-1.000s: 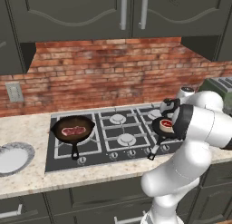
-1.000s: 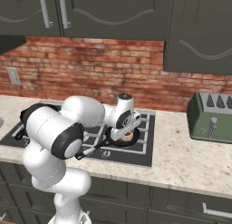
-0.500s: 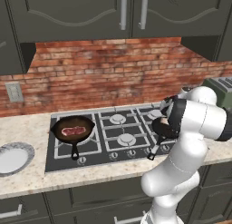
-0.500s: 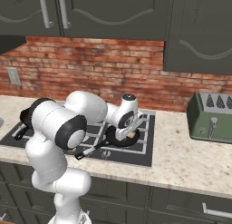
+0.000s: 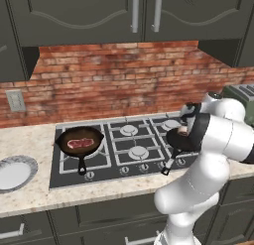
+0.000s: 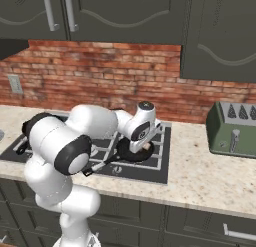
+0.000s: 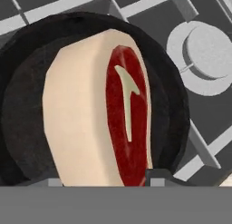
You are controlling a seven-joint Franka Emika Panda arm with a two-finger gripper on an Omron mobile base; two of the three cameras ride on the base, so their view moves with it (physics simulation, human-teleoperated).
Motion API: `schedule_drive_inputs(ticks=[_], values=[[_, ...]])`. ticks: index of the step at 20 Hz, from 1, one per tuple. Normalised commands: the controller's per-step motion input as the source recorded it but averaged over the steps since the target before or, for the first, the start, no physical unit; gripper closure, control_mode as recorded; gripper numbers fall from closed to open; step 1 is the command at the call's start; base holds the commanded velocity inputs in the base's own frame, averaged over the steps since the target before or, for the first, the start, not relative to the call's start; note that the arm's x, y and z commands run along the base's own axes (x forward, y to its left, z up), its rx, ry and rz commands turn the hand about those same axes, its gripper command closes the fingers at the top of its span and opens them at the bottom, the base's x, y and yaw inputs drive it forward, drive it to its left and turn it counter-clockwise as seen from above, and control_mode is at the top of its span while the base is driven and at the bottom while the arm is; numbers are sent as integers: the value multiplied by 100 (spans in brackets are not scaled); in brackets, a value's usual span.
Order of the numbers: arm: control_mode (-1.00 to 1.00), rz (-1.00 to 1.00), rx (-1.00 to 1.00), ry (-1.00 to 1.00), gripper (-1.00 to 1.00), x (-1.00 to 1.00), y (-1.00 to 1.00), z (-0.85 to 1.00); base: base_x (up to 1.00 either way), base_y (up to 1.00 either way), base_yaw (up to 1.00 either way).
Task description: Place one of the steaks on the plate and the other in the bowl. Then place the bowl in the fridge.
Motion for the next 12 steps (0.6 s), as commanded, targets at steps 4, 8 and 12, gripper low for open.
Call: schedule_drive_inputs(ticks=[4,8,12], values=[[-100,7,-2,-20,100,-59,8,51,0,0,0],[-100,11,-7,-11,100,-51,45,67,0,0,0],[-100,12,-1,0,100,-28,57,91,0,0,0]])
